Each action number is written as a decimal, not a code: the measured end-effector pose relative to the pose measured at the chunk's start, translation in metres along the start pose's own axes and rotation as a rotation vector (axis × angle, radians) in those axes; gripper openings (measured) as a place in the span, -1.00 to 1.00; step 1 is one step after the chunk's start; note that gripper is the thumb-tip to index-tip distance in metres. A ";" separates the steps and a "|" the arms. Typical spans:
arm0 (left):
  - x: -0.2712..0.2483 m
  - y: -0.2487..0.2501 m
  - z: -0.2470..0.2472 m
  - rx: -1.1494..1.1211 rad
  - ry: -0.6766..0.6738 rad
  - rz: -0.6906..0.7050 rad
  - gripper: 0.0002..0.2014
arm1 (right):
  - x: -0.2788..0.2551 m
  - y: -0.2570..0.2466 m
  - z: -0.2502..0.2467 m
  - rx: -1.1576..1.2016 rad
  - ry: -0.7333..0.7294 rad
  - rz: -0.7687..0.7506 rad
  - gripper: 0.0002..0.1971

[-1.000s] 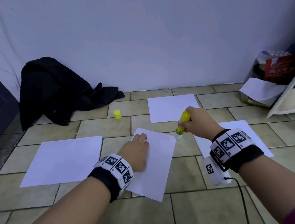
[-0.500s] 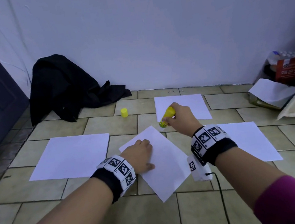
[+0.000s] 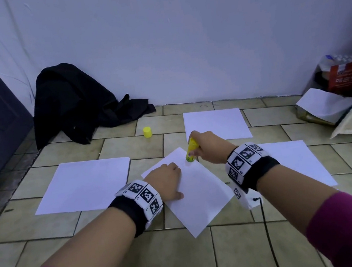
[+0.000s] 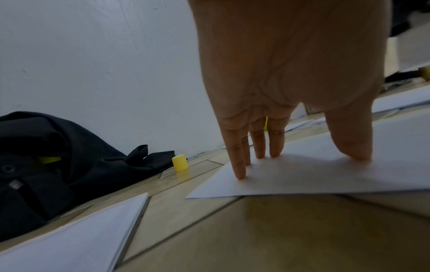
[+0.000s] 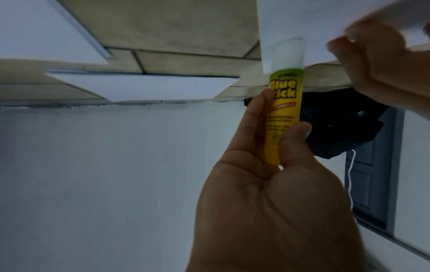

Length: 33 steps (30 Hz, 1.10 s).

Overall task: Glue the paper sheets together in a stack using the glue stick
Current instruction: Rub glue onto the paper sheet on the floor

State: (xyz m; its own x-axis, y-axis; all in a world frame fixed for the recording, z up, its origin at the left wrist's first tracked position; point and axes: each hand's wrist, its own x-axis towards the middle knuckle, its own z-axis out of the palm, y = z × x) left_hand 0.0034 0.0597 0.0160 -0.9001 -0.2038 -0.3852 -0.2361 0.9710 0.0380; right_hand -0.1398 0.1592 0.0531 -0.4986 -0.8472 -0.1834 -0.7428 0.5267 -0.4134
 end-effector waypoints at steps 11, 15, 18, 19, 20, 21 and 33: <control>0.005 -0.013 -0.003 -0.019 0.026 0.053 -0.34 | -0.079 0.039 -0.014 -0.059 -0.131 -0.081 -0.72; 0.005 -0.013 -0.004 -0.028 0.013 0.051 -0.39 | -0.089 0.046 -0.021 -0.070 -0.178 -0.086 -0.74; 0.009 -0.015 -0.003 -0.043 0.020 0.048 -0.57 | -0.087 0.058 -0.027 -0.015 -0.158 -0.077 -0.75; 0.009 -0.017 -0.002 -0.053 0.020 0.045 -0.54 | -0.084 0.064 -0.029 0.120 -0.118 -0.050 -0.76; 0.009 -0.019 0.000 -0.063 0.018 0.045 -0.50 | -0.082 0.070 -0.032 0.321 -0.060 -0.010 -0.78; 0.008 -0.020 0.001 -0.076 0.018 0.044 -0.47 | -0.079 0.075 -0.035 0.545 0.004 0.038 -0.80; -0.010 -0.035 0.021 -0.090 0.072 -0.062 -0.35 | -0.038 0.071 -0.015 1.561 0.173 0.189 -0.82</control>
State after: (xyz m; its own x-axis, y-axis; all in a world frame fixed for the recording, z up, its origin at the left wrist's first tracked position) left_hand 0.0279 0.0303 -0.0009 -0.9058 -0.2749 -0.3224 -0.3214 0.9416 0.1000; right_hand -0.1804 0.2297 0.0442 -0.6507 -0.7051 -0.2817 0.4510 -0.0604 -0.8905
